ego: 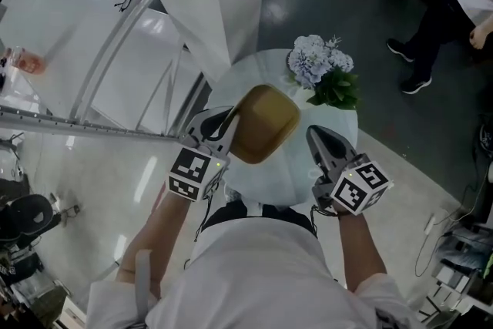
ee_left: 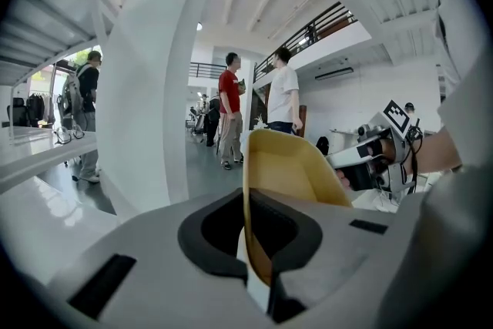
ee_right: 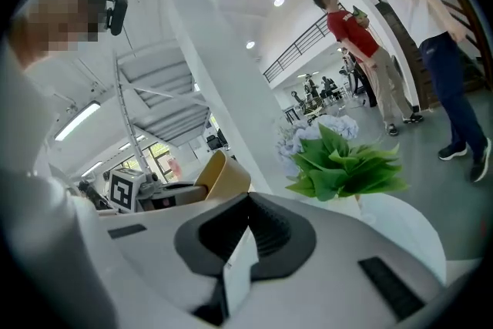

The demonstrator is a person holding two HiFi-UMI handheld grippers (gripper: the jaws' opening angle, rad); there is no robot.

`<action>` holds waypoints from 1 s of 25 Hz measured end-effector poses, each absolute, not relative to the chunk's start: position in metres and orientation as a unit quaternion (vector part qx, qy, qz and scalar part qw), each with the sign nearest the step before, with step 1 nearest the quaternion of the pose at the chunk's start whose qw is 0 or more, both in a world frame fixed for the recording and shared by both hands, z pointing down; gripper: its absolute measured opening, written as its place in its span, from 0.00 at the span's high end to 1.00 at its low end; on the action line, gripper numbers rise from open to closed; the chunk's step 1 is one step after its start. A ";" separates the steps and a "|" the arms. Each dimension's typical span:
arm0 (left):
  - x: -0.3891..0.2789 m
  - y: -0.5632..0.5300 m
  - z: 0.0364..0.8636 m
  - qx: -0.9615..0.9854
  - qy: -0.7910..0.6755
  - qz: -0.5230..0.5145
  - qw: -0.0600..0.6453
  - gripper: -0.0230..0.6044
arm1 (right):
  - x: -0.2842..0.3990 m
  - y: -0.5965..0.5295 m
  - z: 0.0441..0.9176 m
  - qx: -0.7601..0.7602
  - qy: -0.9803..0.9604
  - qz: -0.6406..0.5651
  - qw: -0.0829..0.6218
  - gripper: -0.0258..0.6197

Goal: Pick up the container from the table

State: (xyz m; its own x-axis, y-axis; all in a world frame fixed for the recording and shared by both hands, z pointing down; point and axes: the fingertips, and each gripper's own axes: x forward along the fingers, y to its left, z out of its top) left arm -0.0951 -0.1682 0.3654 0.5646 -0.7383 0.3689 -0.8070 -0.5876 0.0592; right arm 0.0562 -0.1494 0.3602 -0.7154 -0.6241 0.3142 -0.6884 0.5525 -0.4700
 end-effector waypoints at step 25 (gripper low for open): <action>-0.101 -0.170 0.332 0.880 -0.447 0.132 0.094 0.92 | 0.048 -0.150 0.333 0.374 -0.888 0.263 0.044 0.93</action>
